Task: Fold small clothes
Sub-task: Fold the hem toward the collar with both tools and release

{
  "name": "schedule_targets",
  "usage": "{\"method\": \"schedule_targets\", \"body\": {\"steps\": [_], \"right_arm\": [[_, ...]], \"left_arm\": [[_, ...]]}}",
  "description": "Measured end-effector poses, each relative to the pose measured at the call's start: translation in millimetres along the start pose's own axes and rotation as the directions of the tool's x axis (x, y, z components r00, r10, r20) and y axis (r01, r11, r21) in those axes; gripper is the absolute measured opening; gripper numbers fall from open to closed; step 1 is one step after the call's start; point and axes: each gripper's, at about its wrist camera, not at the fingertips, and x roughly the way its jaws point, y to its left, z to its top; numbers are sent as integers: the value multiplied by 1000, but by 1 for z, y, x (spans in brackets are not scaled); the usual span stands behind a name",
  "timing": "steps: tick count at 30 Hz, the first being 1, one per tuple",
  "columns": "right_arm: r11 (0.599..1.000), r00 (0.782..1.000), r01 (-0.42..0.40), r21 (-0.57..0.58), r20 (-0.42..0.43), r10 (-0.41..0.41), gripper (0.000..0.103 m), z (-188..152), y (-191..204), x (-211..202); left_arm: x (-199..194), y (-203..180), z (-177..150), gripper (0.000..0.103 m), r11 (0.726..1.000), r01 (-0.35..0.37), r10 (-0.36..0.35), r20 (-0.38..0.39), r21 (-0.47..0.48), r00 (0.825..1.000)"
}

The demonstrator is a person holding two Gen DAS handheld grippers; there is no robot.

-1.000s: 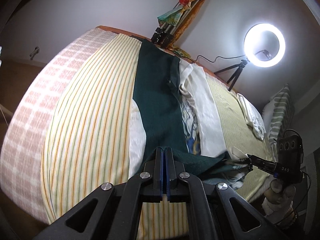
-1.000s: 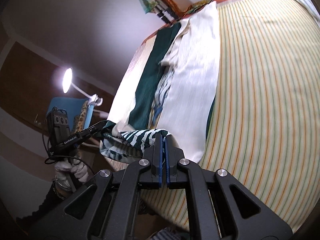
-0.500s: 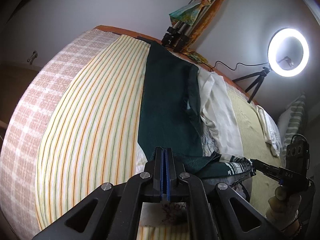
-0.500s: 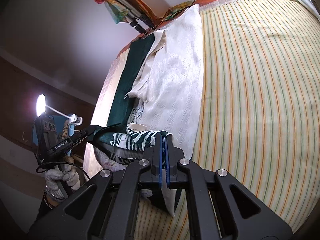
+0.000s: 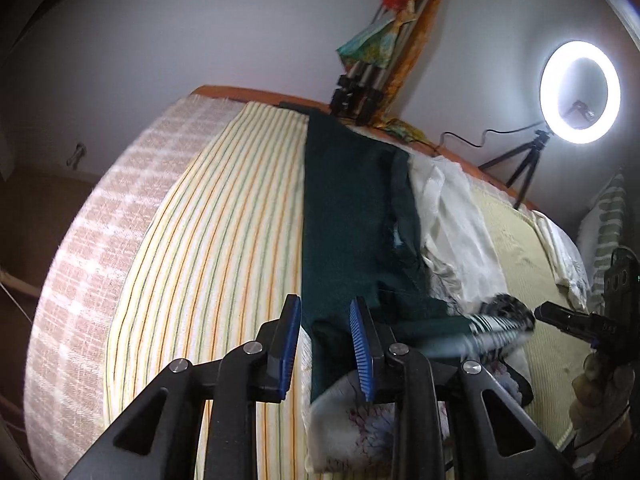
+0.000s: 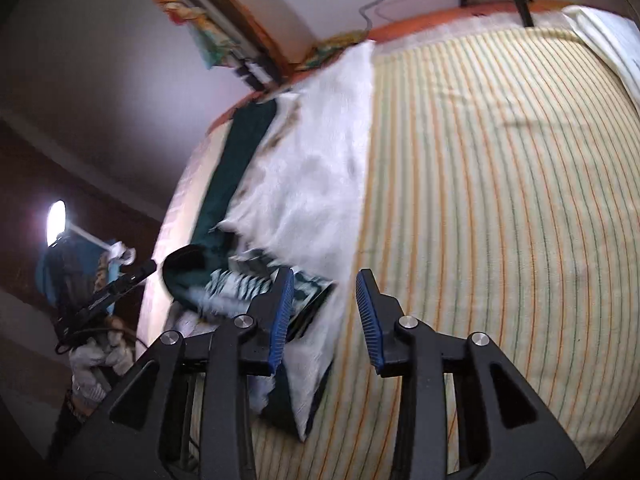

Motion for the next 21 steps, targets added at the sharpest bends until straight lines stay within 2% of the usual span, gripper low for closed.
{"method": "schedule_targets", "body": {"steps": [3,6,9,13,16,19,21], "right_arm": [[996,999,-29,-80,-40,26,34,-9,14,-5],[988,995,-48,-149,-94,34,30,-21,25,4],[984,992,-15,-175,-127,-8,30,-28,30,22],[989,988,33,-147,-146,-55,30,-26,20,37],[991,988,41,-130,-143,-60,29,-22,15,40],[982,985,100,-158,-127,-121,29,-20,15,36],[979,983,121,-162,-117,-141,29,-19,13,33]], "left_arm": [[-5,-9,-10,21,998,19,-17,-21,61,1000],[2,-15,-20,21,995,40,-33,-75,95,997],[13,-19,-24,20,995,30,-20,-102,100,995],[25,-15,-20,21,998,27,-19,-114,63,993],[36,-11,-19,21,997,-21,29,-116,74,993],[42,-7,-20,21,990,-87,100,-111,111,989],[41,-3,-18,21,988,-107,118,-98,108,988]]}}
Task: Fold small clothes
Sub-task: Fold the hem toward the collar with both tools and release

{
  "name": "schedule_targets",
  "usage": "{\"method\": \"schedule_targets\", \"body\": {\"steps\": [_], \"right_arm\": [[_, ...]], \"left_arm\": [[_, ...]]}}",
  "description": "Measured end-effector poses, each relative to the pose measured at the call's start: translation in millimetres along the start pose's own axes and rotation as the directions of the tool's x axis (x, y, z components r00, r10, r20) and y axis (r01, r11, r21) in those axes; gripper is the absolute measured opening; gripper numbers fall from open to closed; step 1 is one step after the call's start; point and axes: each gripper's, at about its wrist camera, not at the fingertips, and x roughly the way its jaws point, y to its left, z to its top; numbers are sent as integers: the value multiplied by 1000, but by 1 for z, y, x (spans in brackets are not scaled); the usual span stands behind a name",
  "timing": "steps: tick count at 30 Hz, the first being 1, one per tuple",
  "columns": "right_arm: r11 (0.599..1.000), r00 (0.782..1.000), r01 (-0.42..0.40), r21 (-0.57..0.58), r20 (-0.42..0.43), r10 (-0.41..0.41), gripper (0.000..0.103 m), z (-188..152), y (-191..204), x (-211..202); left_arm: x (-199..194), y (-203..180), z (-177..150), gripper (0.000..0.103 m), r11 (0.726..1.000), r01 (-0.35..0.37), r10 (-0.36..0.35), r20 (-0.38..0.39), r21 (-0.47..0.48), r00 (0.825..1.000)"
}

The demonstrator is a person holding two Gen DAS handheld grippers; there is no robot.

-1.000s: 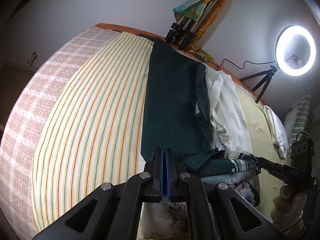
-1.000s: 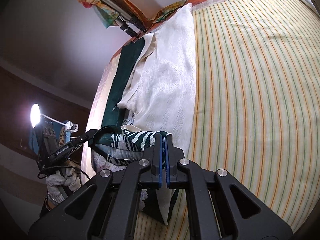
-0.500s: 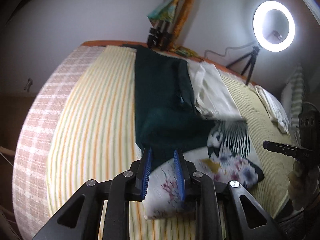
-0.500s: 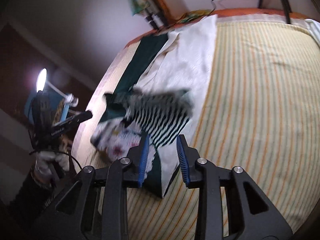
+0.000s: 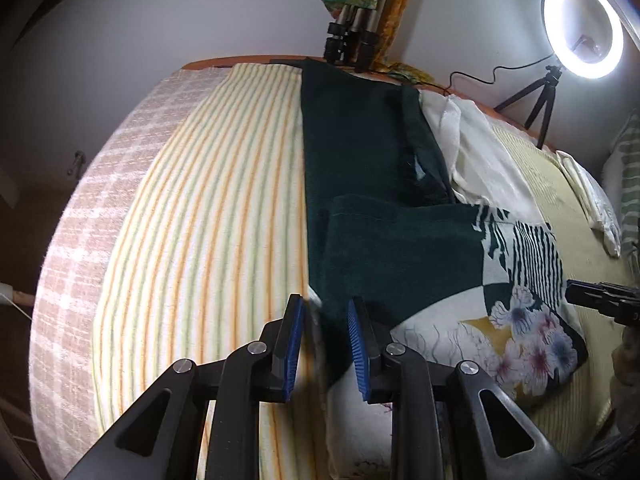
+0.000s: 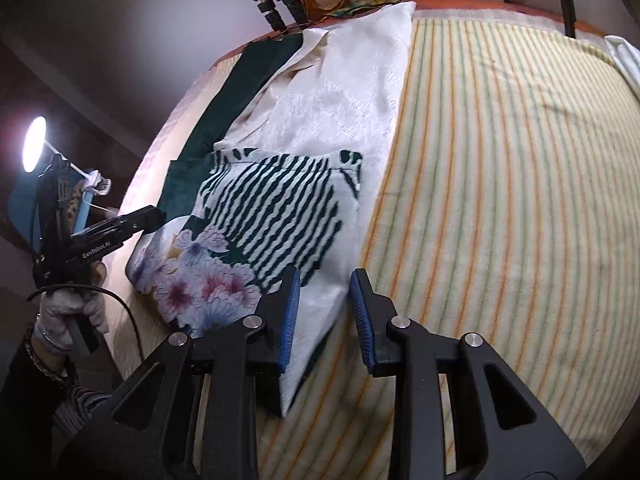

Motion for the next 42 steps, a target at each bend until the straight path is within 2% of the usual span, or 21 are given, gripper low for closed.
{"method": "schedule_targets", "body": {"steps": [3,5,7,12,21,26,37,42], "right_arm": [[1000,1000,13,25,23,-13,31,5,-5,-4],[999,998,27,41,55,-29,35,11,-10,-9],[998,996,9,54,83,-14,41,20,-15,-14],[999,992,1,36,129,-6,42,51,-22,-22],[999,989,-11,46,151,3,42,124,-49,-7],[997,986,-15,78,167,1,42,164,-64,8],[992,987,-19,129,162,-2,42,224,-91,64],[993,984,-45,110,176,26,43,242,-91,75]], "left_arm": [[-8,7,8,33,1000,-5,6,42,-31,999],[-14,13,16,47,998,10,-5,78,-66,997],[-15,17,25,51,995,30,-21,95,-91,995],[-2,32,55,52,982,103,-87,105,-157,991],[35,30,130,53,995,77,-70,105,-65,992],[65,33,163,54,993,95,-88,91,-73,992],[117,33,210,54,987,121,-113,76,-109,991],[136,28,225,54,987,124,-117,71,-104,991]]}}
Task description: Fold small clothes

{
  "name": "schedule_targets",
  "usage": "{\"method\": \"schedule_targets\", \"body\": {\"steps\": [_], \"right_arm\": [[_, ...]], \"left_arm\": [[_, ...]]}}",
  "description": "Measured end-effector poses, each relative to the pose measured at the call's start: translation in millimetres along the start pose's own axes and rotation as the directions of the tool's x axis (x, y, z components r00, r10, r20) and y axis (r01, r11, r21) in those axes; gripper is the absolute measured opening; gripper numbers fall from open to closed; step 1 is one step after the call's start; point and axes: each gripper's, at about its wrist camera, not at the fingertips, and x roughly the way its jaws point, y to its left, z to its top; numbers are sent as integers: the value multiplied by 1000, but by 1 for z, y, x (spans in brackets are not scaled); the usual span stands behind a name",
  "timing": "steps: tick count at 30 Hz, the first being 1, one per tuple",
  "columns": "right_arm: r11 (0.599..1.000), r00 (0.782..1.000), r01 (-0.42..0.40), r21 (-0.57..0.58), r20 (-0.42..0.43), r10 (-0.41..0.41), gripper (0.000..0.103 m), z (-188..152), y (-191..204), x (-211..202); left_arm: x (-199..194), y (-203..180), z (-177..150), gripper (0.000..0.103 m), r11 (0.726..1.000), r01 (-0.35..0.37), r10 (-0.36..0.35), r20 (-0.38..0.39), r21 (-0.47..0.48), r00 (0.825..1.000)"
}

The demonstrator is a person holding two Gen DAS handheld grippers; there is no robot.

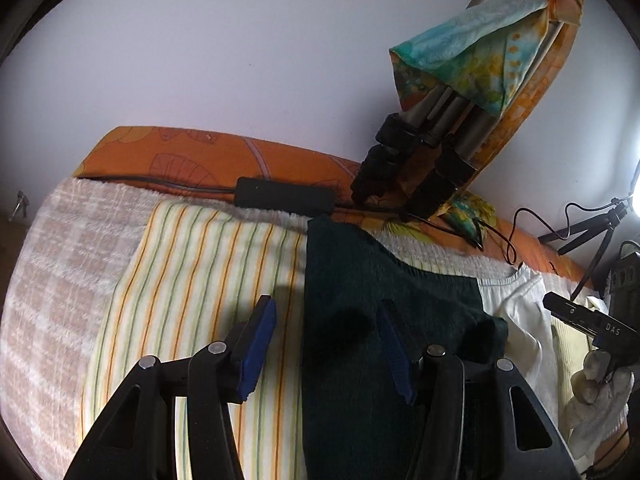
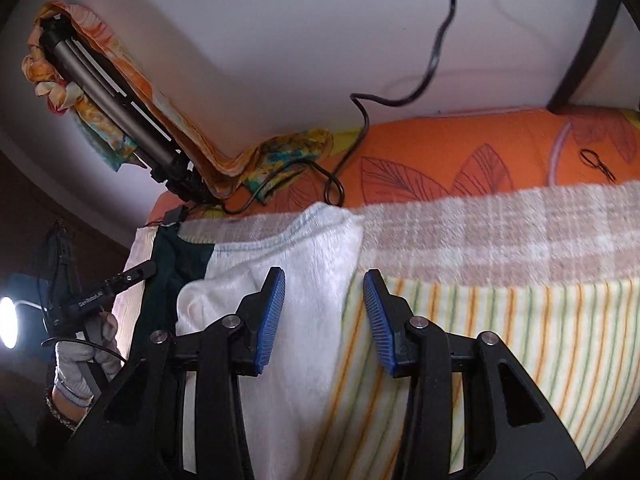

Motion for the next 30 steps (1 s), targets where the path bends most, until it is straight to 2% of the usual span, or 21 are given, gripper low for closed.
{"method": "schedule_targets", "body": {"steps": [3,5,6,7,8,10,18,30], "right_arm": [[999,1000,12,-30,4,-12,43,6,5,5],[997,1000,27,-67,4,-27,43,7,12,9],[996,999,32,-79,8,-31,36,6,13,10],[995,1000,31,-94,6,-31,22,5,15,11],[993,999,35,-109,0,-35,16,4,18,13],[991,999,45,-127,4,-45,9,2,21,14],[983,999,11,-185,45,-3,5,-5,40,-14],[970,994,-17,-242,100,43,4,-37,85,-85]], "left_arm": [[5,-7,5,50,1000,-21,20,15,23,1000],[9,-11,8,30,999,-39,38,22,31,999],[10,-12,7,28,998,-56,55,26,36,998],[11,-14,7,23,996,-75,73,37,46,997],[13,-16,8,10,995,-86,84,41,56,996],[14,-18,8,0,995,-82,80,45,59,996],[-16,-28,4,0,997,-25,18,89,79,996],[-97,-49,-25,0,996,38,-51,153,84,987]]}}
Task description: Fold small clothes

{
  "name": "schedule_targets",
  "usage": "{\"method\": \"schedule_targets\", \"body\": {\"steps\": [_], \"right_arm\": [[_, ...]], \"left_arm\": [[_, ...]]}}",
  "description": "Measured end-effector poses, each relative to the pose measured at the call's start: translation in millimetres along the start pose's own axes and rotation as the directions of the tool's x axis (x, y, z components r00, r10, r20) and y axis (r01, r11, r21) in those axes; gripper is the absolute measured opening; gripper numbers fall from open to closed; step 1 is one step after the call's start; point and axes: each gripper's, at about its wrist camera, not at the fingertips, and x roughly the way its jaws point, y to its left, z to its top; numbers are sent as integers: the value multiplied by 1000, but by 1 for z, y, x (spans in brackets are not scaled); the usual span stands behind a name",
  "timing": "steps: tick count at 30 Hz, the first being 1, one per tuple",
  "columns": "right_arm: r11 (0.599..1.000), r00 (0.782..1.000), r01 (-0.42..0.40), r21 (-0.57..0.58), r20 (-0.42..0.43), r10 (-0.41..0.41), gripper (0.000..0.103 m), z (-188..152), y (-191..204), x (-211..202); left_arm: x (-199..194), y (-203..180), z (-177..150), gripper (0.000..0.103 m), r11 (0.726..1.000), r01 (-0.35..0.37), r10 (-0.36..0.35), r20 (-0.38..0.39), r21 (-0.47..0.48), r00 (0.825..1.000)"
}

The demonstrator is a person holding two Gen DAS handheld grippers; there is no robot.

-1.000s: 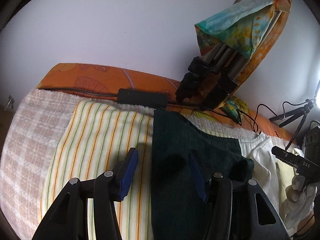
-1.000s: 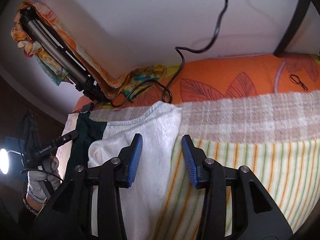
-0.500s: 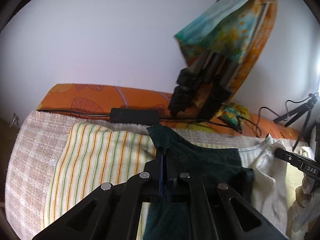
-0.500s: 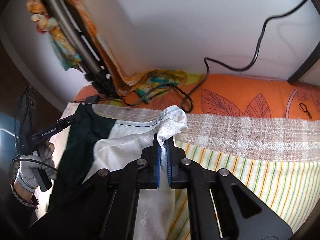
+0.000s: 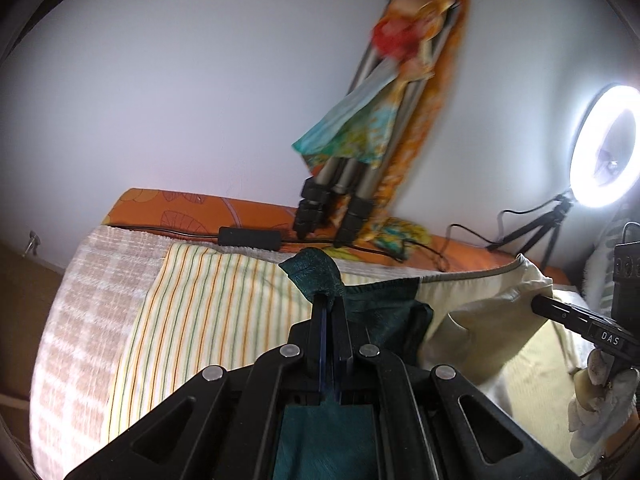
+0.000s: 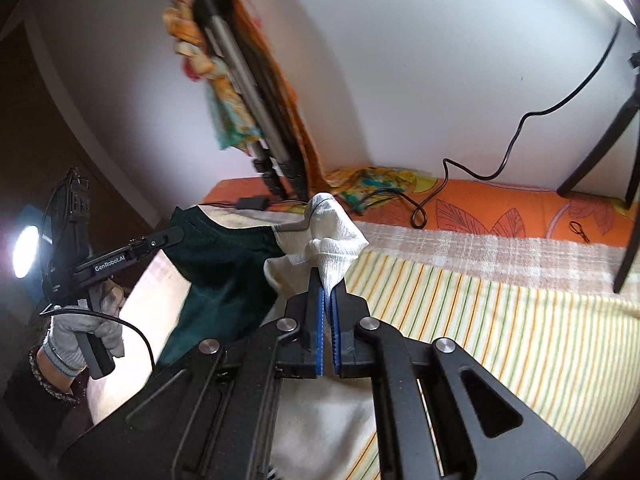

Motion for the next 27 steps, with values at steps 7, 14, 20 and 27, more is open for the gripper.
{"method": "schedule_targets", "body": {"steps": [7,14,20,27], "right_arm": [[1000,999,-21,2,35,21,4,-32,20,-58],[1000,999,-27,-7,21,27,4,-91,35,-99],[999,999,-6,-52,-32,4,4,-153,68,-116],[984,991,84,-155,-87,-98,4,-209,84,-117]], "left_arm": [[-59,-17,-24,0,999,24,-25,31,24,999],[-114,-27,-71,0,999,22,-23,26,44,999],[-142,-27,-127,0,998,8,-7,-14,69,1000],[-154,-17,-179,0,994,-28,37,-84,102,996]]}}
